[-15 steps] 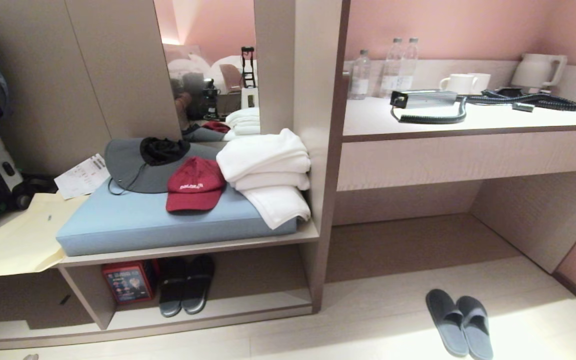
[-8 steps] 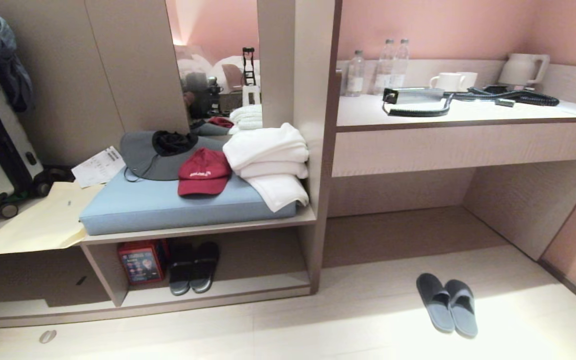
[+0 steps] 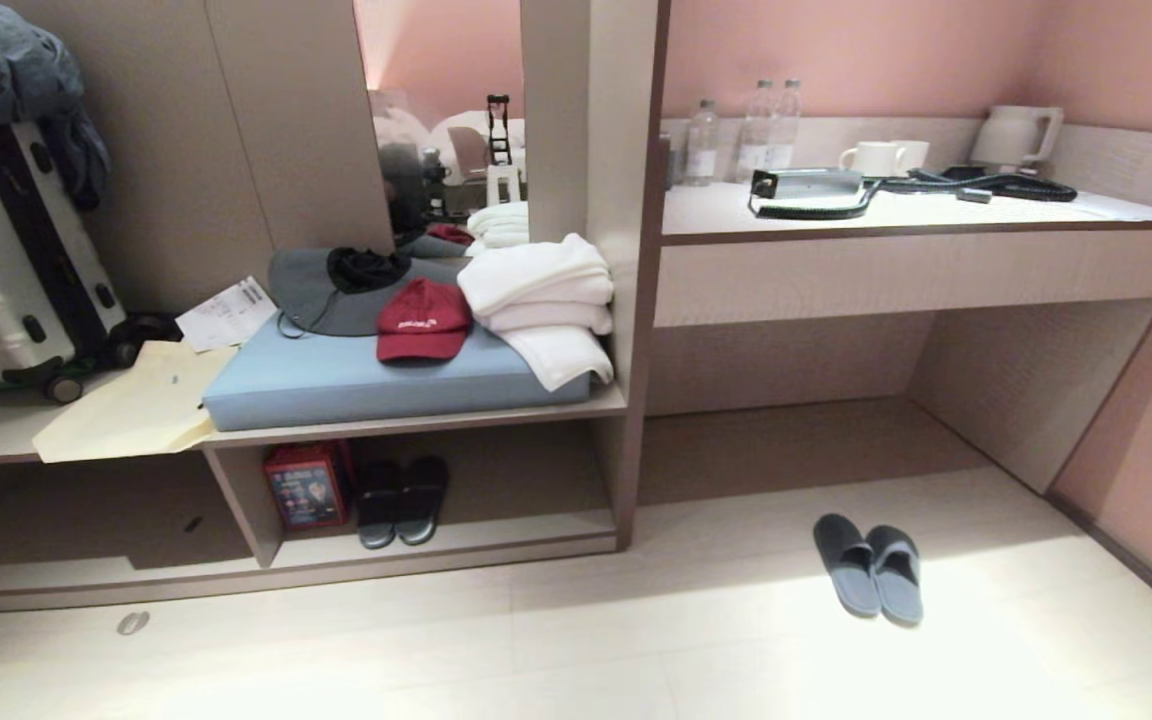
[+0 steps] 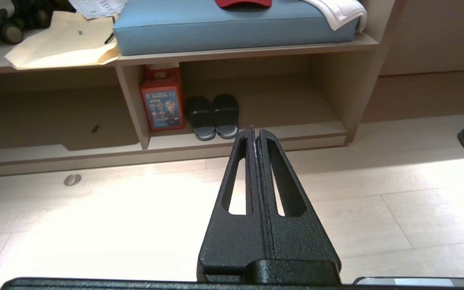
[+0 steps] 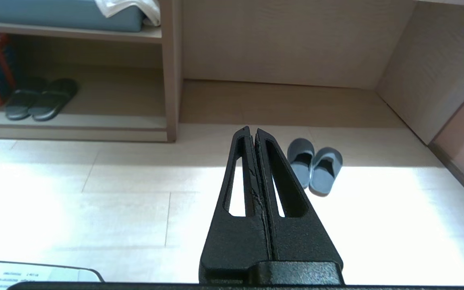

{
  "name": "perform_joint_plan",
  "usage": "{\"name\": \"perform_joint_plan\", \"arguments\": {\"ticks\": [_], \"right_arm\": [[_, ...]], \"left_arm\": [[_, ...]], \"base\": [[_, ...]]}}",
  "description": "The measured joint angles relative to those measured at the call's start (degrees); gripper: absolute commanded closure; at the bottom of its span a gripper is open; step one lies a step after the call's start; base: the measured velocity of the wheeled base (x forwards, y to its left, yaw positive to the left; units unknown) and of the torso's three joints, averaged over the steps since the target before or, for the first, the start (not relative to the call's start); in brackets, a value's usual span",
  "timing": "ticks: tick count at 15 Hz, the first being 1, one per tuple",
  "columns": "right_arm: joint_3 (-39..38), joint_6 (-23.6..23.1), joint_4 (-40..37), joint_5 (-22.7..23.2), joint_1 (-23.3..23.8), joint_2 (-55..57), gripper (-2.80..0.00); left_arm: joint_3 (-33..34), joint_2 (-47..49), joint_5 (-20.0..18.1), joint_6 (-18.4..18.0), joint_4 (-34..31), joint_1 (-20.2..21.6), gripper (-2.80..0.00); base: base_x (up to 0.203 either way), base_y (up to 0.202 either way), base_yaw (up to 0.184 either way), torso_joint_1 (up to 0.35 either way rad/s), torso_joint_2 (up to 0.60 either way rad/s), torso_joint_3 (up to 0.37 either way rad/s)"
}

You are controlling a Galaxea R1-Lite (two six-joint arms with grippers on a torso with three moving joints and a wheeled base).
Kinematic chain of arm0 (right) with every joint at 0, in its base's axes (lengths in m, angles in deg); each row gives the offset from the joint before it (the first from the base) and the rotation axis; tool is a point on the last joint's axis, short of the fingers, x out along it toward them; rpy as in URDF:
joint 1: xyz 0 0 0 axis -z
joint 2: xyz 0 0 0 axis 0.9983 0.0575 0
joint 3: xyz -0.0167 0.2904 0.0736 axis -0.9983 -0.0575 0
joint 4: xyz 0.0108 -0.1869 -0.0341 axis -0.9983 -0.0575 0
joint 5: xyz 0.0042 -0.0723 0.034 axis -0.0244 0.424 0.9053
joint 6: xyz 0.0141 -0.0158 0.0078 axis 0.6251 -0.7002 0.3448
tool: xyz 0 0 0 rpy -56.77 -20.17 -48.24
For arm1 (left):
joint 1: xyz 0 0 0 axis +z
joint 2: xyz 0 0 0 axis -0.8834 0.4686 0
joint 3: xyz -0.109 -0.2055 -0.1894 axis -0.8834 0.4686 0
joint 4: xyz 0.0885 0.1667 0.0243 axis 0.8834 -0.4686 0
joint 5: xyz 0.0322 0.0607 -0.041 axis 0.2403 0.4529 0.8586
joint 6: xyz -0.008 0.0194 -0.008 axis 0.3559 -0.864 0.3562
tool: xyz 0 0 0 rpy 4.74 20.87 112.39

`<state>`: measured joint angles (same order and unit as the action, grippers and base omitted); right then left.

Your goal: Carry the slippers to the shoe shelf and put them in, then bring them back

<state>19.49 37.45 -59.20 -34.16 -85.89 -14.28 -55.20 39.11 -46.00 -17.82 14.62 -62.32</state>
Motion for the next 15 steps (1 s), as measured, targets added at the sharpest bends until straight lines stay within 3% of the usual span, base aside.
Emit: {"name": "perform_joint_plan", "arguments": {"ticks": [15], "right_arm": [[0.0, 0.0, 0.02, -0.02, 0.0, 0.0, 0.0]], "left_arm": [[0.0, 0.0, 0.0, 0.0, 0.0, 0.0, 0.0]], "base": [[-0.196, 0.0, 0.001, 0.002, 0.0, 0.002]]}}
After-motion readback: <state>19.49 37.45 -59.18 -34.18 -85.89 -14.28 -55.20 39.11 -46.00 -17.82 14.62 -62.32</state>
